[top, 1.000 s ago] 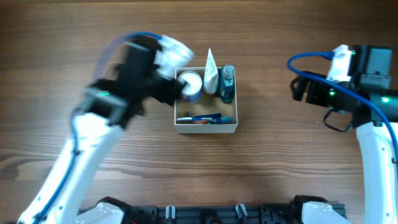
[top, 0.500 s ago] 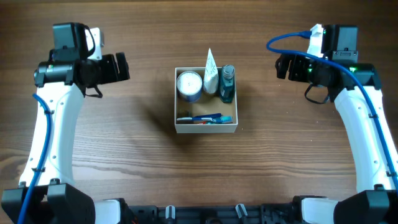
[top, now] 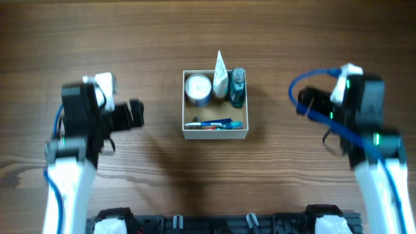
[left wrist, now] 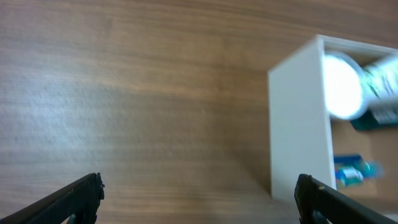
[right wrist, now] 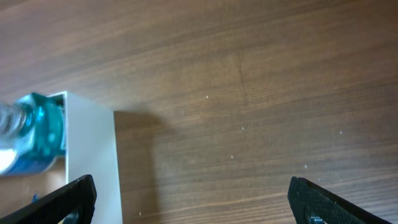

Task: Pack container

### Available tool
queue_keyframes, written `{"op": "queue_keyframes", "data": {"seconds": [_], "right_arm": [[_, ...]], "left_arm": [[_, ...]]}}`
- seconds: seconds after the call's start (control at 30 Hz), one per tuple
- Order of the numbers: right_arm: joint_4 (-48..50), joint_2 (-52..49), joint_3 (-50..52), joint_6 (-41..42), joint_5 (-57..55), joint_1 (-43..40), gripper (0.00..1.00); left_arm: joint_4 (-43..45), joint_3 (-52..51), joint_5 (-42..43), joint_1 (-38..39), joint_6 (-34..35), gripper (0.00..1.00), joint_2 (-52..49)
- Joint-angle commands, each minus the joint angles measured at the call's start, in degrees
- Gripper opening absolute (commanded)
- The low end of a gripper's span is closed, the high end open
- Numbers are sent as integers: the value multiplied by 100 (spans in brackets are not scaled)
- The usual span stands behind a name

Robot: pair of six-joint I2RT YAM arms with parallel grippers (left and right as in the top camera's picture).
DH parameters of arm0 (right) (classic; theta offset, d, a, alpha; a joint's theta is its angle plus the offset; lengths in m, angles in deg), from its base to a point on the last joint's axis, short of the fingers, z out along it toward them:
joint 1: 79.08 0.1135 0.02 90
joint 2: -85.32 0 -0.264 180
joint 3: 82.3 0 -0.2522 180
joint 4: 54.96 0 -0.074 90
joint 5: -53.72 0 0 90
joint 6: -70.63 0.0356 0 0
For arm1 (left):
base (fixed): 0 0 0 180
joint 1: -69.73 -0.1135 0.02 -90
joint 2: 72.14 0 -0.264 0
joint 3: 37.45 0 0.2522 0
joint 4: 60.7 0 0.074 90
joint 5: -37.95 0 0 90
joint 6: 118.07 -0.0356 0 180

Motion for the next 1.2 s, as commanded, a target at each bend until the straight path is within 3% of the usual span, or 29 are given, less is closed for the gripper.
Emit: {"op": "queue_keyframes", "data": {"seconds": [0.0, 0.23, 0.77, 0.83, 1.03, 1.17], "right_arm": [[153, 1093, 839, 149, -140, 17, 100], [249, 1652, 1410, 962, -129, 17, 100], [149, 704, 1440, 931, -149, 17, 100], [184, 922, 1471, 903, -260, 20, 100], [1257, 2347, 2177, -422, -42, 17, 100], [1794, 3569, 2970, -564, -39, 17, 100]], "left_arm": [[50, -870, 227, 157, 39, 100, 1366], [254, -1163, 227, 162, 35, 100, 2245], [133, -1165, 227, 162, 35, 100, 2221], [133, -1165, 227, 162, 35, 100, 2221], [133, -1165, 227, 162, 35, 100, 2221], [133, -1165, 227, 162, 37, 100, 2221]]}}
